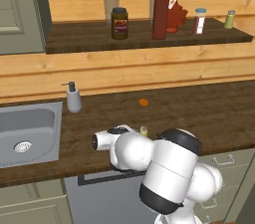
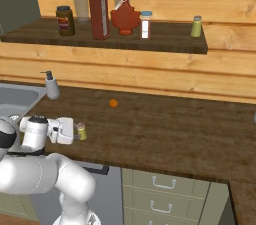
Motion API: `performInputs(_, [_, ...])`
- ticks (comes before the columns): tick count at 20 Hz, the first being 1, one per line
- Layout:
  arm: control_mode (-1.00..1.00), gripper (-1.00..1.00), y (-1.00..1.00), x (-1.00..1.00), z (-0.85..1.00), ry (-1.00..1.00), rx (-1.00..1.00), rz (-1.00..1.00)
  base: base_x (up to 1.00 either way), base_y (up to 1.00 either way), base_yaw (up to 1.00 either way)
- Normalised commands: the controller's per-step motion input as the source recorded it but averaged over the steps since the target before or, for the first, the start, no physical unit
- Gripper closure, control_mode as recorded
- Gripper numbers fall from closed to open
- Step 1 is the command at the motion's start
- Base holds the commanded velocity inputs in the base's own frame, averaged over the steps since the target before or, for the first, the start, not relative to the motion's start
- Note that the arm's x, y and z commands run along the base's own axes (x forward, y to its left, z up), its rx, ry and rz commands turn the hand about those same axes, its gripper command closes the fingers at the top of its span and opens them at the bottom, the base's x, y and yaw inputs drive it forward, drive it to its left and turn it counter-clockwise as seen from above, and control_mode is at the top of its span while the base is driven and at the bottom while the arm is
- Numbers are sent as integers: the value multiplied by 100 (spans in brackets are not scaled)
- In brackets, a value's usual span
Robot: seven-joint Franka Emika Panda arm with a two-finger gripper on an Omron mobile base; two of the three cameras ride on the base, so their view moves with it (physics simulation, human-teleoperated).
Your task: Put the shaker and condiment bottle from the counter next to their counterparts in the cabinet.
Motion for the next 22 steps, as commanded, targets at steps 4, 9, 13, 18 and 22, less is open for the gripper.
performInputs(4, [-100,-100,0,16,-1,0,0,-2,0,0,0])
performInputs(9, [-100,100,-18,2,0,0,2,-1,0,0,0])
performInputs(13, [-100,100,-37,0,1,0,5,-3,0,0,0])
performInputs(18, [-100,100,-46,-1,28,0,4,-1,0,0,0])
performInputs(22, [-100,100,-47,-17,72,-5,3,1,0,0,0])
